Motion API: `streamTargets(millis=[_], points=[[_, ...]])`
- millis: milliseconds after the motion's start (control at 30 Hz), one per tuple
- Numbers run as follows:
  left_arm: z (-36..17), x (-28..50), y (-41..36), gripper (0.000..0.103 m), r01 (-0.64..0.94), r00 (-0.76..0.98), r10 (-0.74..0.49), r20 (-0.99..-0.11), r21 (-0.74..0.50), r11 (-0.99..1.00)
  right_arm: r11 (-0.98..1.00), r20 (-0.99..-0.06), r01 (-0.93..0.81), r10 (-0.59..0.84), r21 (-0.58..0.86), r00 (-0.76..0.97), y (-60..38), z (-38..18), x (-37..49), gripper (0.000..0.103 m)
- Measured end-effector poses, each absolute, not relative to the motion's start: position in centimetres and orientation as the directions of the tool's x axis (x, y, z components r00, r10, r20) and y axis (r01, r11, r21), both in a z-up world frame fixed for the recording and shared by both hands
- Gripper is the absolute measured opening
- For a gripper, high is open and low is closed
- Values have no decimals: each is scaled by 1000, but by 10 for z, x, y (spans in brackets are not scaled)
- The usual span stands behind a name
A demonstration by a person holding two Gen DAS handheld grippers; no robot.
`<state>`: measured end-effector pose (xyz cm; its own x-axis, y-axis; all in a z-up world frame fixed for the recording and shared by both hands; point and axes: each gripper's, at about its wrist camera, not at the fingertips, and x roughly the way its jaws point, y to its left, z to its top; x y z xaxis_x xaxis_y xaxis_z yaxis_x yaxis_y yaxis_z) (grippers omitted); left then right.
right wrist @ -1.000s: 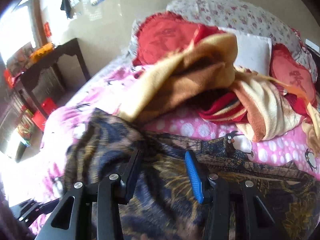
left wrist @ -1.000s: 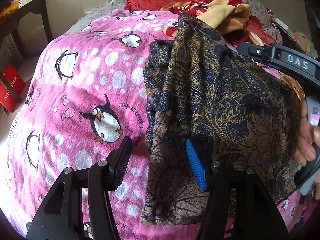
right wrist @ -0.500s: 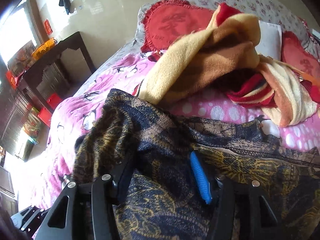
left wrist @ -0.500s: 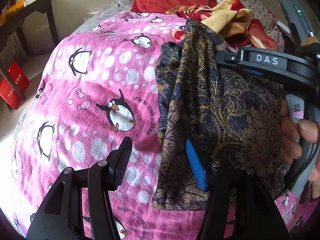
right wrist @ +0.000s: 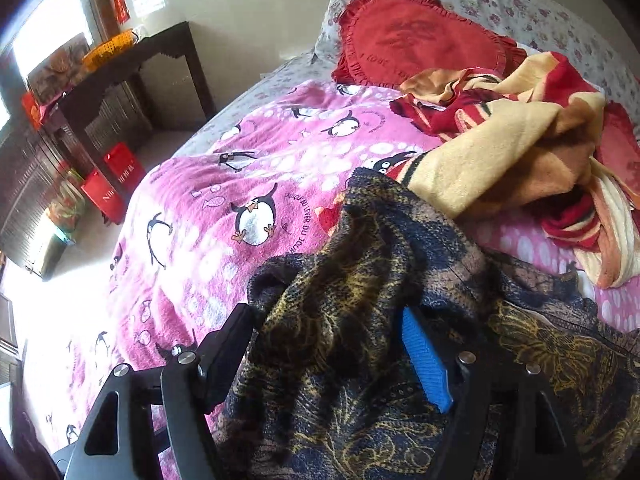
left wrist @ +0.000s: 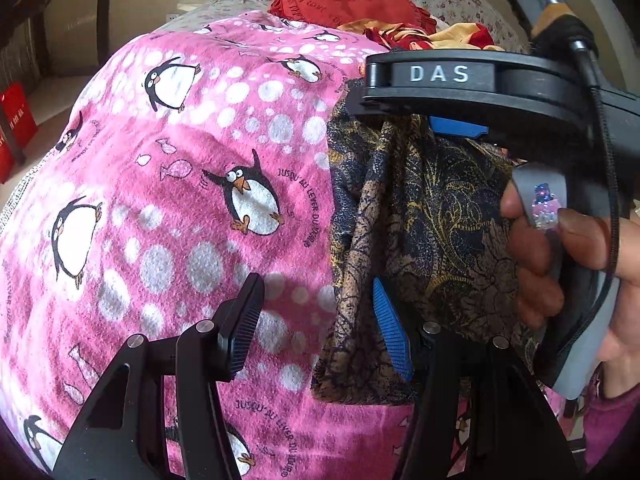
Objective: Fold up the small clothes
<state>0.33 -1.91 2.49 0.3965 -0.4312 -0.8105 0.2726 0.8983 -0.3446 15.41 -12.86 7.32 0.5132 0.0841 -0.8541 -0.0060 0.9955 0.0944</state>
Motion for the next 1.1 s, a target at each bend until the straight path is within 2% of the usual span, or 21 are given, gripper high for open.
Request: streamTargets(millis=[133, 233, 300, 367, 433, 533, 567, 600, 633, 700, 767, 800, 833, 900, 1100], points=[[25, 2, -19, 59, 281, 405, -447, -798, -356, 891, 999, -865, -6, 35, 37, 501, -114, 67, 165, 85], [25, 4, -23, 69, 292, 409, -463, -786, -368, 883, 999, -874, -20, -19, -33, 486, -107, 56, 171, 86], [26, 4, -26, 69, 294, 419, -459, -784, -360, 885, 999, -872, -26, -27, -45, 489, -105, 53, 172, 85], [27, 7, -30, 69, 304, 426, -458, -780, -354, 885, 1000, -862, -10, -15, -24, 507, -114, 58, 167, 65], [26, 13, -33, 69, 306, 433, -468, -770, -363, 880, 999, -851, -7, 47, 51, 522, -128, 68, 162, 39], [26, 23, -36, 69, 313, 421, -528, -738, -428, 848, 983, -837, -6, 159, 183, 523, -146, 79, 156, 23], [26, 28, -37, 69, 321, 411, -556, -723, -456, 830, 974, -829, -7, 197, 227, 524, -154, 83, 153, 22], [27, 29, -37, 60, 328, 400, -584, -707, -484, 811, 970, -824, -5, 208, 242, 527, -155, 85, 149, 22], [26, 30, -38, 39, 333, 386, -606, -696, -507, 795, 966, -820, -5, 221, 257, 529, -158, 88, 147, 22], [27, 31, -43, 27, 342, 354, -628, -693, -529, 777, 958, -811, -17, 251, 286, 528, -162, 90, 143, 22], [31, 27, -46, 27, 356, 364, -632, -684, -525, 773, 951, -808, -29, 277, 308, 519, -165, 92, 138, 24], [33, 27, -47, 24, 368, 366, -634, -681, -520, 771, 944, -805, -28, 295, 328, 515, -167, 94, 136, 31], [37, 23, -48, 23, 380, 368, -636, -678, -514, 769, 937, -797, -23, 310, 349, 518, -168, 95, 134, 49], [44, 17, -52, 23, 403, 375, -643, -668, -507, 762, 931, -786, -18, 318, 365, 530, -168, 98, 131, 65], [59, 11, -64, 23, 436, 375, -655, -656, -498, 749, 973, -857, -74, 226, 217, 464, -140, 90, 144, 69]])
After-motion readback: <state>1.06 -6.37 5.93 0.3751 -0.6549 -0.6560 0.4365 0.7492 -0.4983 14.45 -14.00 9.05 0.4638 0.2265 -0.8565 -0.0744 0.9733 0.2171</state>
